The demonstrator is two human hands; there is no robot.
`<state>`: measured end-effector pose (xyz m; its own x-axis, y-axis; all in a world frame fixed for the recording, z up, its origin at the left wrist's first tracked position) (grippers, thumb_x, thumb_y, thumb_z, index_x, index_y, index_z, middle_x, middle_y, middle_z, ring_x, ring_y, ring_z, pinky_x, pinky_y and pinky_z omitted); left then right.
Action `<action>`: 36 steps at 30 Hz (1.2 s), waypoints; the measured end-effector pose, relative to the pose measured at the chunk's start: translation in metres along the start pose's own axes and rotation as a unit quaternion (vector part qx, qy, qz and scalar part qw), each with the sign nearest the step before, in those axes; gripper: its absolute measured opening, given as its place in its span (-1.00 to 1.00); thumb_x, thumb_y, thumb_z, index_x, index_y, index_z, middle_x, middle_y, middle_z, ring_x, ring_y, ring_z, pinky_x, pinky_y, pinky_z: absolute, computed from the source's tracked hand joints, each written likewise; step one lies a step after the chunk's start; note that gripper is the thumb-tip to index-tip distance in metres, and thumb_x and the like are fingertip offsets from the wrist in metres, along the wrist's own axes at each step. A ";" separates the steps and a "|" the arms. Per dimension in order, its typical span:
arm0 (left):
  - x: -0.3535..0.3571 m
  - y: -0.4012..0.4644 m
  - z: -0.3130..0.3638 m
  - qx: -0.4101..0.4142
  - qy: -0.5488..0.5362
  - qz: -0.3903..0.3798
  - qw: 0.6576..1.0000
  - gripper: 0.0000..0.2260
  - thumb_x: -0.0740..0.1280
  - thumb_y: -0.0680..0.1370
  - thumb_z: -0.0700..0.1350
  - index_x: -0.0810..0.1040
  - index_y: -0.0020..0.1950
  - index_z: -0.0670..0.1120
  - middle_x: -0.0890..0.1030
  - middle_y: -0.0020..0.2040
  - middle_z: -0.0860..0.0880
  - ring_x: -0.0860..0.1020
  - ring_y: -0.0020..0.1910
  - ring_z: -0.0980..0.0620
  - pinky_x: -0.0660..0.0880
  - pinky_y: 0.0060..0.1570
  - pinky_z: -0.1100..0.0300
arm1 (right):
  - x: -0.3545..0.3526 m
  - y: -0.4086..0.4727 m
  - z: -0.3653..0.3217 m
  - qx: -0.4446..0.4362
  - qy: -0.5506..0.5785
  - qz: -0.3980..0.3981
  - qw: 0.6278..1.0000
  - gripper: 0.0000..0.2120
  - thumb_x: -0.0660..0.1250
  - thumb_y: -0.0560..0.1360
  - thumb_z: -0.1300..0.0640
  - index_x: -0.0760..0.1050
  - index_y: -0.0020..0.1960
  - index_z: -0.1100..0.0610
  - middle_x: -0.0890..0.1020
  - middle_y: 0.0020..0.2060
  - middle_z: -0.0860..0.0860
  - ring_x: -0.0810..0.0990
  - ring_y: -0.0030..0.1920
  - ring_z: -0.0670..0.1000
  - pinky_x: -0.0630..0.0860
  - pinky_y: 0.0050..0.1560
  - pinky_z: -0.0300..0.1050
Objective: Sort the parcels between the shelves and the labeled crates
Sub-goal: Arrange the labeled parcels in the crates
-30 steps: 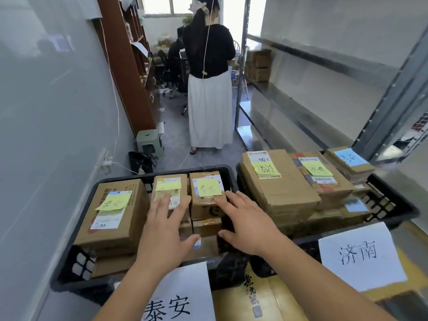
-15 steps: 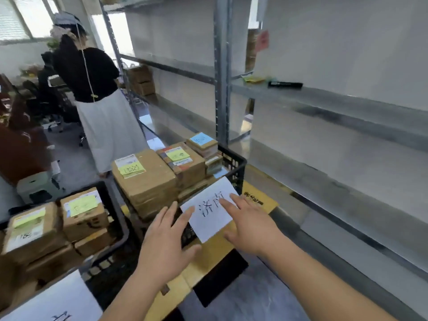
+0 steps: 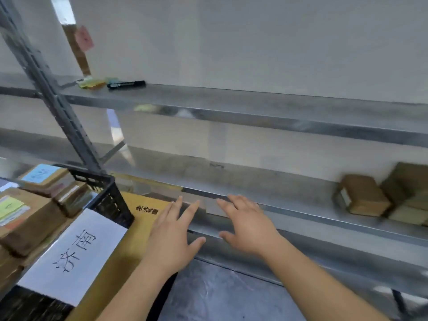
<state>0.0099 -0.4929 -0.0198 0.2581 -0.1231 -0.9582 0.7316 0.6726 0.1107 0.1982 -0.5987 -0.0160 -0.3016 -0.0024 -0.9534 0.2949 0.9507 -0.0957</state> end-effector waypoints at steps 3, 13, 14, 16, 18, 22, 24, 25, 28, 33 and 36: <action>0.022 0.039 0.030 0.045 -0.016 -0.019 0.999 -0.20 0.33 0.50 0.33 -0.05 0.61 0.28 0.03 0.66 0.00 0.04 0.61 -0.05 0.13 0.54 0.02 | -0.004 -0.004 0.042 0.054 0.000 0.004 0.999 -0.21 0.33 0.57 -0.20 -0.02 0.66 -0.14 0.04 0.66 0.02 0.00 0.64 0.09 0.03 0.61 0.13; 0.096 0.157 0.139 0.195 -0.055 -0.116 0.972 -0.21 0.32 0.51 0.30 -0.06 0.60 0.30 0.05 0.65 -0.01 0.10 0.59 -0.07 0.15 0.54 0.01 | -0.031 -0.031 0.185 0.263 0.032 0.019 0.964 -0.21 0.30 0.58 -0.25 -0.04 0.66 -0.16 0.01 0.67 -0.04 -0.02 0.65 0.07 0.04 0.62 0.06; 0.100 0.165 0.151 0.207 -0.057 -0.123 0.969 -0.21 0.33 0.51 0.30 -0.06 0.60 0.30 0.06 0.65 -0.02 0.09 0.59 -0.07 0.16 0.54 0.00 | -0.033 -0.036 0.198 0.279 0.032 0.024 0.959 -0.21 0.30 0.58 -0.26 -0.02 0.66 -0.16 0.03 0.67 -0.03 0.00 0.65 0.08 0.06 0.62 0.06; 0.111 0.179 0.176 0.227 -0.059 -0.137 0.962 -0.21 0.34 0.51 0.27 -0.05 0.60 0.30 0.06 0.64 -0.04 0.09 0.59 -0.09 0.19 0.53 -0.01 | -0.037 -0.051 0.223 0.311 0.040 0.035 0.949 -0.21 0.31 0.57 -0.27 0.00 0.66 -0.15 0.06 0.66 -0.02 0.03 0.64 0.09 0.09 0.60 0.06; 0.119 0.187 0.200 0.244 -0.059 -0.153 0.956 -0.22 0.34 0.52 0.26 -0.05 0.60 0.29 0.07 0.64 -0.05 0.09 0.59 -0.10 0.21 0.52 0.00 | -0.042 -0.065 0.246 0.335 0.047 0.039 0.940 -0.22 0.31 0.57 -0.26 0.02 0.66 -0.14 0.09 0.65 -0.01 0.04 0.63 0.09 0.13 0.59 0.08; 0.144 0.207 0.258 0.272 -0.052 -0.184 0.943 -0.23 0.34 0.52 0.25 -0.06 0.59 0.31 0.07 0.64 -0.05 0.11 0.58 -0.13 0.23 0.51 -0.03 | -0.054 -0.087 0.305 0.371 0.063 0.063 0.924 -0.24 0.33 0.57 -0.24 0.07 0.65 -0.12 0.14 0.64 -0.03 0.10 0.61 0.09 0.18 0.57 0.02; 0.160 0.217 0.286 0.276 -0.046 -0.202 0.939 -0.23 0.34 0.53 0.25 -0.07 0.59 0.32 0.09 0.64 -0.08 0.13 0.58 -0.15 0.23 0.50 -0.06 | -0.057 -0.092 0.338 0.385 0.073 0.065 0.918 -0.24 0.34 0.57 -0.23 0.09 0.65 -0.12 0.13 0.64 -0.01 0.13 0.60 0.13 0.20 0.56 0.01; 0.168 0.222 0.300 0.276 -0.040 -0.213 0.936 -0.23 0.34 0.53 0.25 -0.07 0.59 0.32 0.10 0.63 -0.10 0.14 0.57 -0.16 0.24 0.50 -0.07 | -0.057 -0.093 0.355 0.389 0.078 0.064 0.916 -0.25 0.34 0.57 -0.23 0.09 0.65 -0.11 0.13 0.64 0.00 0.14 0.60 0.16 0.20 0.55 0.01; 0.192 0.229 0.335 0.260 -0.028 -0.243 0.934 -0.24 0.33 0.54 0.24 -0.06 0.59 0.32 0.14 0.61 -0.14 0.16 0.56 -0.17 0.26 0.48 -0.08 | -0.053 -0.090 0.404 0.385 0.099 0.044 0.916 -0.26 0.32 0.58 -0.23 0.11 0.65 -0.07 0.17 0.62 0.07 0.18 0.58 0.20 0.20 0.55 0.03; 0.237 0.248 0.389 0.227 -0.021 -0.253 0.940 -0.29 0.31 0.53 0.23 -0.01 0.58 0.30 0.16 0.61 -0.13 0.24 0.53 -0.18 0.31 0.45 -0.03 | -0.047 -0.073 0.478 0.357 0.103 0.003 0.928 -0.27 0.24 0.60 -0.27 0.08 0.66 -0.06 0.16 0.62 0.16 0.24 0.56 0.25 0.27 0.52 0.06; 0.265 0.263 0.417 0.193 -0.048 -0.268 0.943 -0.34 0.28 0.54 0.10 0.07 0.60 0.24 0.21 0.59 -0.16 0.25 0.53 -0.21 0.32 0.44 -0.03 | -0.039 -0.061 0.508 0.332 0.100 -0.017 0.938 -0.29 0.19 0.64 -0.22 0.05 0.67 0.02 -0.06 0.66 0.18 0.17 0.60 0.22 0.24 0.54 0.05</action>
<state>0.5333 -0.6527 -0.1345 -0.1710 -0.4478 -0.8776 0.9438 0.1814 -0.2764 0.6525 -0.8138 -0.1186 -0.4654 0.0926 -0.8803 0.7620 0.5479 -0.3452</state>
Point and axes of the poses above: each hand's wrist, its own y-axis towards the middle knuckle, its own x-axis out of the palm, z = x × y, the point moved 1 cm from there along y, towards the middle knuckle
